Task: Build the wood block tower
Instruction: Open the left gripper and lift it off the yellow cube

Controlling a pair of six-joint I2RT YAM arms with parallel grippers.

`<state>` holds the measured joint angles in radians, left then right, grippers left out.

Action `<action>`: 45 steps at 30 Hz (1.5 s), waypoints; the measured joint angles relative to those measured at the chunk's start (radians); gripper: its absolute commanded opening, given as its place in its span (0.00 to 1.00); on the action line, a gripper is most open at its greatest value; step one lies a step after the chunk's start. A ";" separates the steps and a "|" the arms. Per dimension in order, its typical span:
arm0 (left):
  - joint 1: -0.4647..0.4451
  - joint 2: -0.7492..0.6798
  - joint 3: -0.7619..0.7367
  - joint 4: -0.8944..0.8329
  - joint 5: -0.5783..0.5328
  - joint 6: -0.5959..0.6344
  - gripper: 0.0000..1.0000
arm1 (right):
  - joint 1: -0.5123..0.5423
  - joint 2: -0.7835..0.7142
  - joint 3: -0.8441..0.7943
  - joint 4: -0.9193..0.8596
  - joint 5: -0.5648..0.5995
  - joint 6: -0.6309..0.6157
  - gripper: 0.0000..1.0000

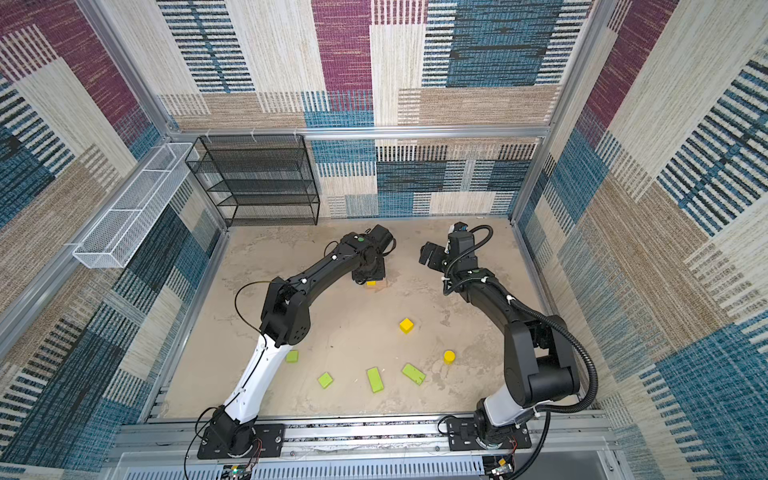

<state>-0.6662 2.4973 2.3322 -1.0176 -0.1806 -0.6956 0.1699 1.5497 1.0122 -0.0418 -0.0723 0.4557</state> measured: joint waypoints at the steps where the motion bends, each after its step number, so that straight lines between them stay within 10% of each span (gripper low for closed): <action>1: 0.000 0.000 0.000 0.000 0.000 0.000 0.46 | 0.000 0.000 0.000 0.000 0.000 0.000 0.99; 26: -0.002 -0.182 -0.075 0.016 0.085 0.050 0.76 | 0.000 -0.017 -0.005 0.000 -0.007 0.000 0.99; 45: 0.085 -0.758 -0.891 0.475 0.199 0.098 0.79 | 0.089 -0.041 0.032 -0.030 -0.027 -0.028 1.00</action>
<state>-0.5808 1.7393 1.4414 -0.5423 0.0185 -0.5980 0.2584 1.5085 1.0439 -0.0715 -0.0994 0.4278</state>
